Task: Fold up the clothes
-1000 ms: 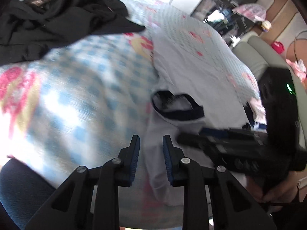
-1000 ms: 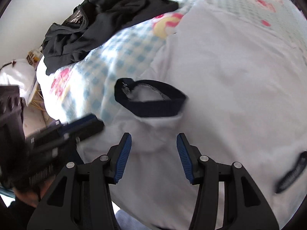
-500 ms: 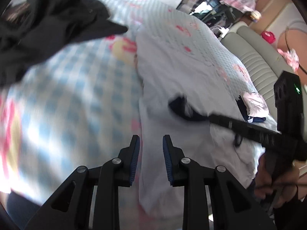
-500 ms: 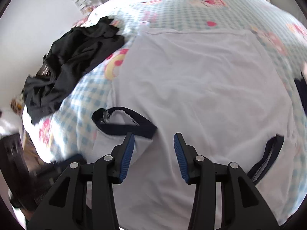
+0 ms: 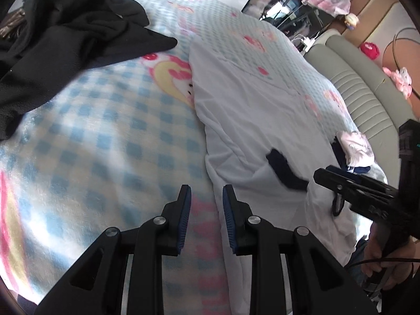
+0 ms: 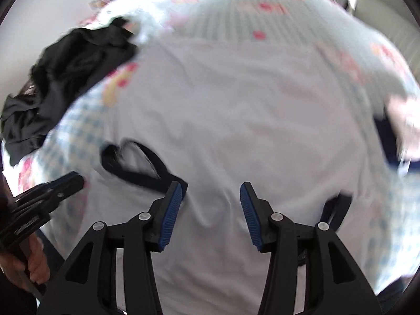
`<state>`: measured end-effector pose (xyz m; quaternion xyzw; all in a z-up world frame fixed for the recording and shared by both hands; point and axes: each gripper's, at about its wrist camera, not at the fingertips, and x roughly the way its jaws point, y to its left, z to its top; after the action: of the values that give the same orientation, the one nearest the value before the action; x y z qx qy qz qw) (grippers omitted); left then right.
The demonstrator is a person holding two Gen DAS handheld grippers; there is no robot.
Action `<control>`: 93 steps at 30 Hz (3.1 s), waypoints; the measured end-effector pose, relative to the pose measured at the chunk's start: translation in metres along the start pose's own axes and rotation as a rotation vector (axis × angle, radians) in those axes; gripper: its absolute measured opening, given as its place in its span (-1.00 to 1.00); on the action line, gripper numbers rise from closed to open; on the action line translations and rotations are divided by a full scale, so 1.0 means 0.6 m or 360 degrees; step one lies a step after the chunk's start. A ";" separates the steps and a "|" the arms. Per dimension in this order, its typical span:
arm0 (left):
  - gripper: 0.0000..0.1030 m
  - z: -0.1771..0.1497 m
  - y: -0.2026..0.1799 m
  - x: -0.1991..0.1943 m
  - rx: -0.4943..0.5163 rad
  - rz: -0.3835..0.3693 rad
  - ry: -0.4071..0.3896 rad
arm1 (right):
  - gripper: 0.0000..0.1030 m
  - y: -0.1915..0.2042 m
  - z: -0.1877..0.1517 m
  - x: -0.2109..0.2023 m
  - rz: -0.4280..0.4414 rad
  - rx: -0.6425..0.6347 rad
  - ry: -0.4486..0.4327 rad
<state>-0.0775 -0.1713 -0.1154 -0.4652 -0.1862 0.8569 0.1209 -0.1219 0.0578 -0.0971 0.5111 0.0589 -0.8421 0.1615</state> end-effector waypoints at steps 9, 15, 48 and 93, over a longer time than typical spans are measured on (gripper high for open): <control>-0.46 0.038 -0.019 0.064 0.0132 0.0031 0.0105 | 0.05 0.039 0.005 0.067 0.0177 -0.0062 0.0210; -0.47 0.058 0.014 0.069 -0.0015 0.0192 0.0023 | 0.05 0.013 -0.017 0.064 -0.0001 -0.0067 0.0225; -0.45 0.027 -0.043 0.064 0.0194 0.0028 0.0096 | 0.07 -0.013 0.073 0.046 0.0314 0.0078 0.0054; -0.13 -0.132 -0.075 -0.037 0.0038 0.0438 0.0206 | 0.11 -0.130 -0.183 -0.060 0.0224 0.0284 0.0239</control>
<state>0.0028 -0.1232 -0.1186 -0.5390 -0.1023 0.8358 0.0196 -0.0398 0.1678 -0.1221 0.5878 -0.0404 -0.7900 0.1693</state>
